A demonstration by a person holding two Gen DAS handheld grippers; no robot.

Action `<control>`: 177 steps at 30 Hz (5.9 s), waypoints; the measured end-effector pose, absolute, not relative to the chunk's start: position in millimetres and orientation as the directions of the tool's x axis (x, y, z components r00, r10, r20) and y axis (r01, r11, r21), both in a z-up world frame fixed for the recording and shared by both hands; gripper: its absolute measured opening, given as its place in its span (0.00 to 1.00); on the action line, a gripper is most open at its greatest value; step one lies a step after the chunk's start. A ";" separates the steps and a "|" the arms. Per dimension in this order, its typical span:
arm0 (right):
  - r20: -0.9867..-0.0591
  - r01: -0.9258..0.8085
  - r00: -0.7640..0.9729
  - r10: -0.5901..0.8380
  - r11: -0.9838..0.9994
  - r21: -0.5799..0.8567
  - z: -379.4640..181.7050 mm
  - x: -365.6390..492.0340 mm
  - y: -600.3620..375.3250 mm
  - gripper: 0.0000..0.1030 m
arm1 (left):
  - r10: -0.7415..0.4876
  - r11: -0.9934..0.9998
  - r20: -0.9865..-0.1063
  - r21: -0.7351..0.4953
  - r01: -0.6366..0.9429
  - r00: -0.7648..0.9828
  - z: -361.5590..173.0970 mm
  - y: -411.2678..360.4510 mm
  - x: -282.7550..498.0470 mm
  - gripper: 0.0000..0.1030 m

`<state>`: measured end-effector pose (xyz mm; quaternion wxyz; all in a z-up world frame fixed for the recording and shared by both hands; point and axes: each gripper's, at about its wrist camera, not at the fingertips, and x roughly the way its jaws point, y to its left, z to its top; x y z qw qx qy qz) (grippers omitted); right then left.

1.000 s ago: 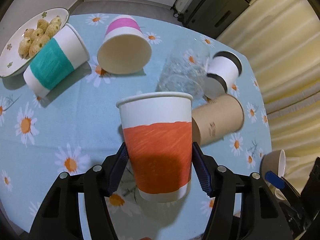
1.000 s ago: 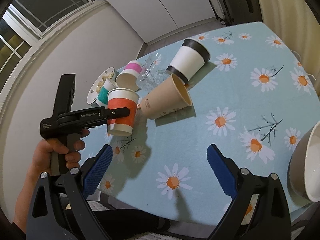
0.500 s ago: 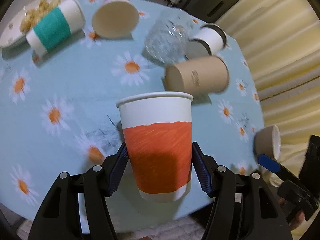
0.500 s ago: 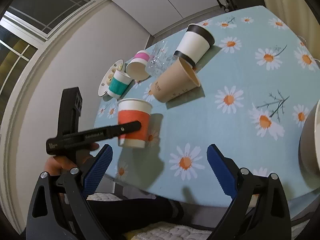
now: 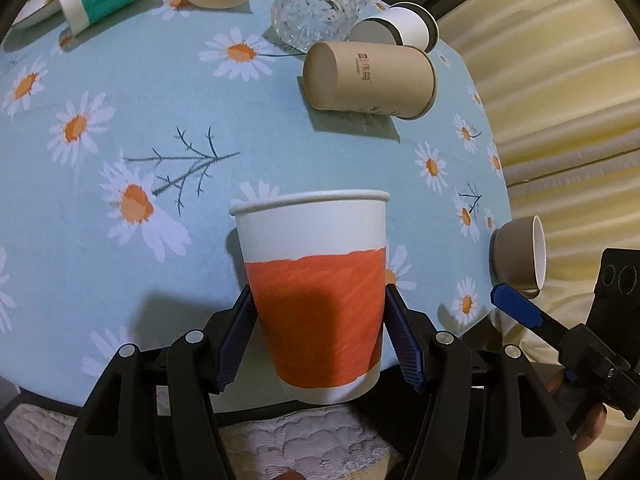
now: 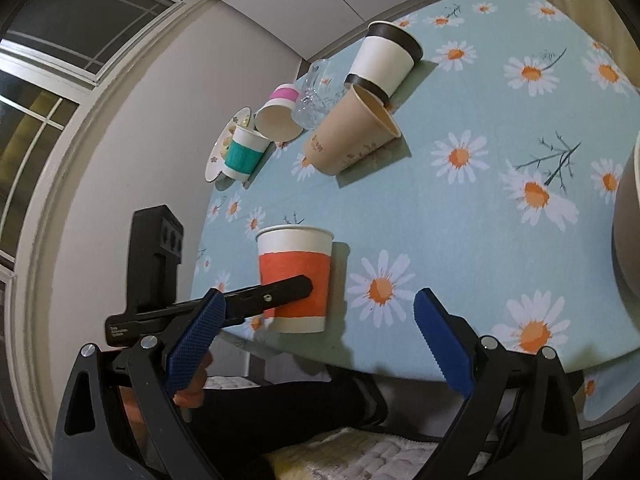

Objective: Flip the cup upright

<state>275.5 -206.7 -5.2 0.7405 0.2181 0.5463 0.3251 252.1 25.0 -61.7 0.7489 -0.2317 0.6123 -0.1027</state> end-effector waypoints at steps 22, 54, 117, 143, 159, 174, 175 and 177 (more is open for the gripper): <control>-0.670 -0.251 0.199 0.715 0.698 0.671 -3.9 274.4 -206.6 0.92 | -0.395 0.901 -0.884 -0.426 -0.083 0.248 -50.2 18.7 241.5 0.74; -0.935 -0.472 -0.030 0.353 0.820 0.324 -46.4 304.8 -53.5 0.69 | -0.497 0.775 -0.707 -0.623 -0.110 0.504 -43.0 109.3 137.6 0.74; -0.308 -0.309 0.914 0.262 0.944 -0.113 -78.1 165.0 -70.1 0.63 | -0.396 0.818 -0.694 -0.564 -0.112 0.602 -35.5 123.2 122.6 0.74; -0.342 -0.311 0.898 0.275 0.949 -0.053 -73.3 156.1 -78.9 0.85 | -0.365 0.836 -0.697 -0.537 -0.113 0.617 -32.8 126.6 121.5 0.74; -0.324 -0.323 0.892 0.314 0.946 0.026 -16.2 99.9 -117.9 0.93 | -0.302 0.872 -0.667 -0.482 -0.085 0.681 -18.3 122.4 110.1 0.74; -0.347 -0.449 0.834 0.430 0.893 0.028 49.5 56.0 -171.8 0.94 | -0.276 0.918 -0.556 -0.394 0.044 0.784 7.9 85.8 57.9 0.88; -0.357 -0.469 0.821 0.445 0.883 0.022 51.9 54.8 -174.9 0.94 | -0.266 0.925 -0.539 -0.375 0.054 0.800 11.2 81.5 51.7 0.88; -0.362 -0.485 0.816 0.450 0.875 -0.006 53.5 50.5 -180.8 0.94 | -0.246 0.939 -0.513 -0.336 0.071 0.823 16.7 72.8 41.3 0.93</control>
